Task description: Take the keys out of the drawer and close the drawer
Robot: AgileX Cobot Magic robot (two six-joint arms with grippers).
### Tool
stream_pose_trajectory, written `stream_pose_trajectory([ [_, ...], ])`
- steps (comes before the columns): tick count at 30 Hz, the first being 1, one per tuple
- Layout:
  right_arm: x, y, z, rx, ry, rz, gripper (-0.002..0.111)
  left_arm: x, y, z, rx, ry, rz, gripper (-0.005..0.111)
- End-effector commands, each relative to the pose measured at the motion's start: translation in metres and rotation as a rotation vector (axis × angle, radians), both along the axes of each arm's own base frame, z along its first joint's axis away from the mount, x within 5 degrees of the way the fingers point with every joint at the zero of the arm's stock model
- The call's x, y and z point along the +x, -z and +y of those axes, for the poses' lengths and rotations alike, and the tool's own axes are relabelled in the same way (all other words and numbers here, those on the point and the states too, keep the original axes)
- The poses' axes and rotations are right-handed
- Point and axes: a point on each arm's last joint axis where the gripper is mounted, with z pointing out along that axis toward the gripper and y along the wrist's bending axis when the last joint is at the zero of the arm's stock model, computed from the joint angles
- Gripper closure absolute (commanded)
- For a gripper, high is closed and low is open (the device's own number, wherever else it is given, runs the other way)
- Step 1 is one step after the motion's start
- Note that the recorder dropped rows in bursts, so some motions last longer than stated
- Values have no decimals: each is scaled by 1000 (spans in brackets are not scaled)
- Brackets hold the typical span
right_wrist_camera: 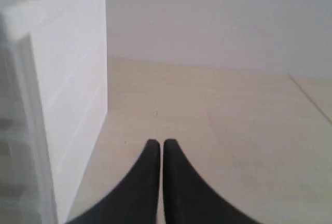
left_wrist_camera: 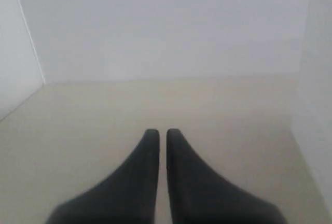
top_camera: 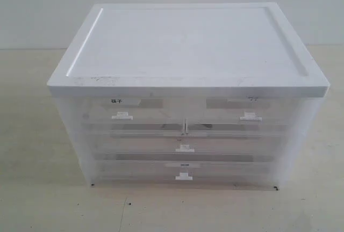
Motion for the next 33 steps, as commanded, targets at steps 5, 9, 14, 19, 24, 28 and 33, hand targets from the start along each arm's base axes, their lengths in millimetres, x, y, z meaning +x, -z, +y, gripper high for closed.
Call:
stream_pose_trajectory([
  [5, -4, -39, 3, 50, -41, -436, 109, -6, -36, 2, -357, 22, -474, 102],
  [9, -9, -51, 4, 392, -107, -547, 109, -7, -45, -8, -389, 167, -526, 102],
  [14, -12, -56, 13, 340, -212, -603, 109, 2, -93, -40, -266, 540, -513, 102],
  [19, -15, -77, 22, 319, -317, -596, 108, 48, -124, -65, -226, 925, -288, 102],
  [24, -12, -90, 38, 192, -480, -607, 108, 122, -98, -67, -290, 1032, -104, 102],
  [28, 2, -100, 48, 131, -585, -580, 108, 152, -61, -84, -279, 1086, -32, 102],
  [33, 36, -129, 53, 101, -626, -526, 108, 170, -31, -112, -214, 1071, -2, 102],
])
